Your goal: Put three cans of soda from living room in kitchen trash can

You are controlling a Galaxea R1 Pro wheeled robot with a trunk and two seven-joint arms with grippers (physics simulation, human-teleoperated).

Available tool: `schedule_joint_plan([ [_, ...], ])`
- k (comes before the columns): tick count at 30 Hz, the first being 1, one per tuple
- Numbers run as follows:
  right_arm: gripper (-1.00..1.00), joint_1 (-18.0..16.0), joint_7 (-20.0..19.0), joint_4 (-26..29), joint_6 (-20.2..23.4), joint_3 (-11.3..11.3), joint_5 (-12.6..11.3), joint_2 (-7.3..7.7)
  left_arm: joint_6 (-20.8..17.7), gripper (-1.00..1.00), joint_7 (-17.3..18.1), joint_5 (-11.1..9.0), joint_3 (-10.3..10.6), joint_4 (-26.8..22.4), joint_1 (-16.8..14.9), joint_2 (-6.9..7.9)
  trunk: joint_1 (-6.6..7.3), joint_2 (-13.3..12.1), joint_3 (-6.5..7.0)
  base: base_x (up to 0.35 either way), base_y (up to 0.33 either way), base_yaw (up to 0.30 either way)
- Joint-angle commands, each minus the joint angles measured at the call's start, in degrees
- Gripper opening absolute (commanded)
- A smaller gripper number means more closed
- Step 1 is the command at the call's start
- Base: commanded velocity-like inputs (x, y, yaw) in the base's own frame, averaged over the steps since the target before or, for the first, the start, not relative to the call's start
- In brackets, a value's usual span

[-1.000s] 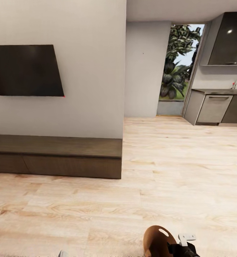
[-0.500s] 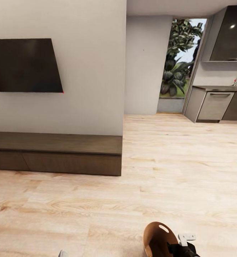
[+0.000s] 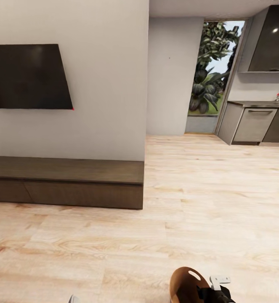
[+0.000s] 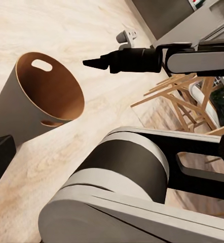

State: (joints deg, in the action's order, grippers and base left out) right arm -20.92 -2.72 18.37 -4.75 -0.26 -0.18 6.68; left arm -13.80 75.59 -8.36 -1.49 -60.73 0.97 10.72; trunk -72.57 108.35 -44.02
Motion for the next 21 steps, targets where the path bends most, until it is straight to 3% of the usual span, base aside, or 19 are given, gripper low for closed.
schedule_joint_plan([
  [1,1.00,0.0,0.0,0.0,0.0,0.0,0.0,0.00,0.0,1.00,0.0,0.0,0.0,0.0,0.0,0.00,0.00,0.0,0.00,0.015,0.000,0.000],
  [21,1.00,0.0,0.0,0.0,0.0,0.0,0.0,0.00,0.0,1.00,0.0,0.0,0.0,0.0,0.0,0.00,0.00,0.0,0.00,0.037,-0.034,0.000],
])
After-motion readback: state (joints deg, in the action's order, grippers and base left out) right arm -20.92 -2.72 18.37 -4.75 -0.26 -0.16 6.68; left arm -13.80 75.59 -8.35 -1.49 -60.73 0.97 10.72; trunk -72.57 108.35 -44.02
